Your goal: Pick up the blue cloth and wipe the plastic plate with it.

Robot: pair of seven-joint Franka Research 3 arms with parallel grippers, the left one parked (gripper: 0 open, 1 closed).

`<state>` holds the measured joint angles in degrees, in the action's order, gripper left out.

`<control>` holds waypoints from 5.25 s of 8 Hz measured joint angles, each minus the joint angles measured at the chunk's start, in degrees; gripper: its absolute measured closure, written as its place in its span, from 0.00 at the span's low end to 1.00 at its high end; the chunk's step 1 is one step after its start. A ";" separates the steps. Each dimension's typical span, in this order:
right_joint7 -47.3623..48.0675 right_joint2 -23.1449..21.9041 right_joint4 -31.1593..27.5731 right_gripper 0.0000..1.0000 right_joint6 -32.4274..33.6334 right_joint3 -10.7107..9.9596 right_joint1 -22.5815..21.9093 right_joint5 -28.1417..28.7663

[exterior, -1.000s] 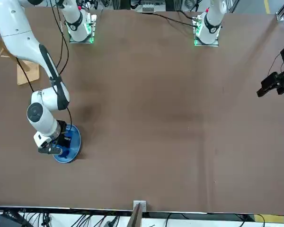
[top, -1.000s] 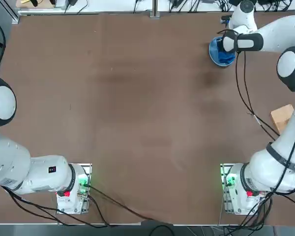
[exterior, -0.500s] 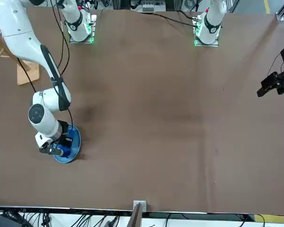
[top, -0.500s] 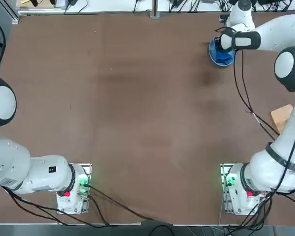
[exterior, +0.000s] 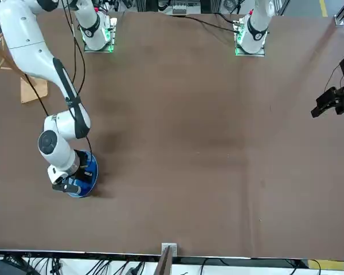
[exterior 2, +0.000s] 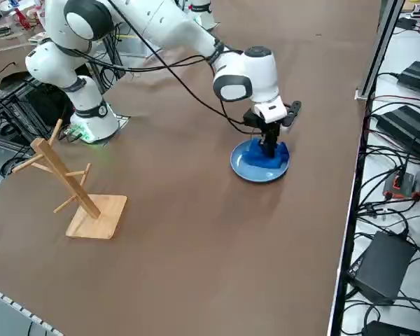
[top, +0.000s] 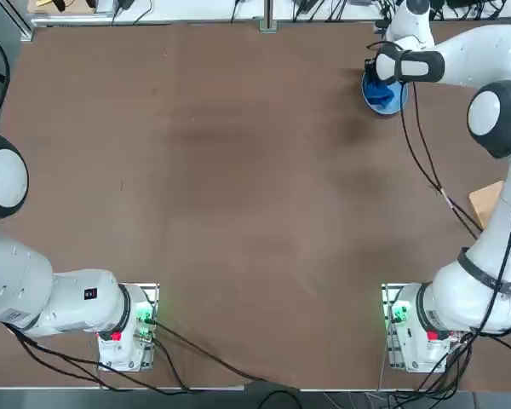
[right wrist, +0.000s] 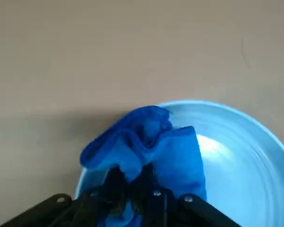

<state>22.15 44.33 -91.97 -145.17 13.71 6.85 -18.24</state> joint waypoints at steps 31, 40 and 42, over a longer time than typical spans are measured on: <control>-2.87 2.16 14.28 0.93 24.61 1.84 3.76 9.64; 2.85 -10.06 17.85 0.93 39.62 2.05 -3.71 15.79; 6.22 -14.02 14.47 0.93 40.68 2.12 -6.86 16.30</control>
<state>28.37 30.31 -77.50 -104.49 15.83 -0.02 -1.94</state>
